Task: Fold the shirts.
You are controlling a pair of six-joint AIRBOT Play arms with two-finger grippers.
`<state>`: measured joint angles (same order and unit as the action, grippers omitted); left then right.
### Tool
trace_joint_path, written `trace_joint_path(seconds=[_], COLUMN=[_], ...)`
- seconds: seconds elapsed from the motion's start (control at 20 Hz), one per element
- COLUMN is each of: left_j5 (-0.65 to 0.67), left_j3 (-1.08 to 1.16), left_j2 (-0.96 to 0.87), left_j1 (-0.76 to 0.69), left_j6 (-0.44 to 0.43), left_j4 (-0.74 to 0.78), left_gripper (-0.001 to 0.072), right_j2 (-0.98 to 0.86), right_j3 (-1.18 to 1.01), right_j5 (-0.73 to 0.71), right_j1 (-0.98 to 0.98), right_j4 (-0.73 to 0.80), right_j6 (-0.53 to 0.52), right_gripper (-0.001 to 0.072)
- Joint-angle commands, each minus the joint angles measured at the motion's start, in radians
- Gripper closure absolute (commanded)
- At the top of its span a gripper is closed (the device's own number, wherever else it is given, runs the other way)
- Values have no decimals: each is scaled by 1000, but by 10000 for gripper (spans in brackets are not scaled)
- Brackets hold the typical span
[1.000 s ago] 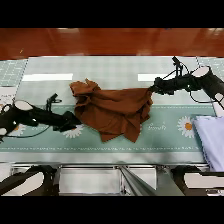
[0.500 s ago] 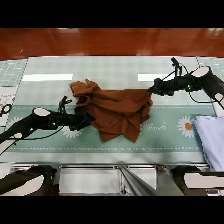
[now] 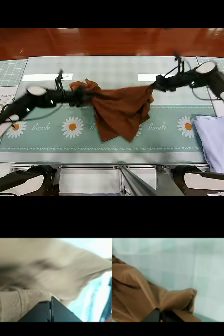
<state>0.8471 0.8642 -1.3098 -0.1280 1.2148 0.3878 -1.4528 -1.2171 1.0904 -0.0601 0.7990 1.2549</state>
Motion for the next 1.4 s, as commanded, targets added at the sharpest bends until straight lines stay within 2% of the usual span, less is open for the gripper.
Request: trace_joint_path(seconds=[0.0,0.2,0.3,0.4,0.65,0.85,1.05,1.2,1.35], left_j5=[127,142,142,142,143,188,368,513,532], left_j3=[273,631,779,885,974,974,973,951,826], left_j2=[54,190,261,332,521,684,792,799,799], left_j1=[73,172,224,280,385,408,408,408,408], left_j6=[-24,2,3,13,39,73,183,238,246], left_j4=[-7,-3,1,5,11,154,350,373,373], left_gripper=[686,687,687,687,687,687,687,686,686], right_j2=[101,216,268,345,548,656,706,731,733], right_j3=[-203,-644,-837,-923,-923,-923,-895,-779,-583], right_j5=[70,213,263,272,318,395,464,489,463], right_j1=[-1,2,1,1,1,1,1,1,1], right_j4=[51,120,220,267,294,296,296,291,232], right_j6=[17,103,142,148,146,148,172,181,164], right_gripper=[672,671,672,672,672,672,671,671,672])
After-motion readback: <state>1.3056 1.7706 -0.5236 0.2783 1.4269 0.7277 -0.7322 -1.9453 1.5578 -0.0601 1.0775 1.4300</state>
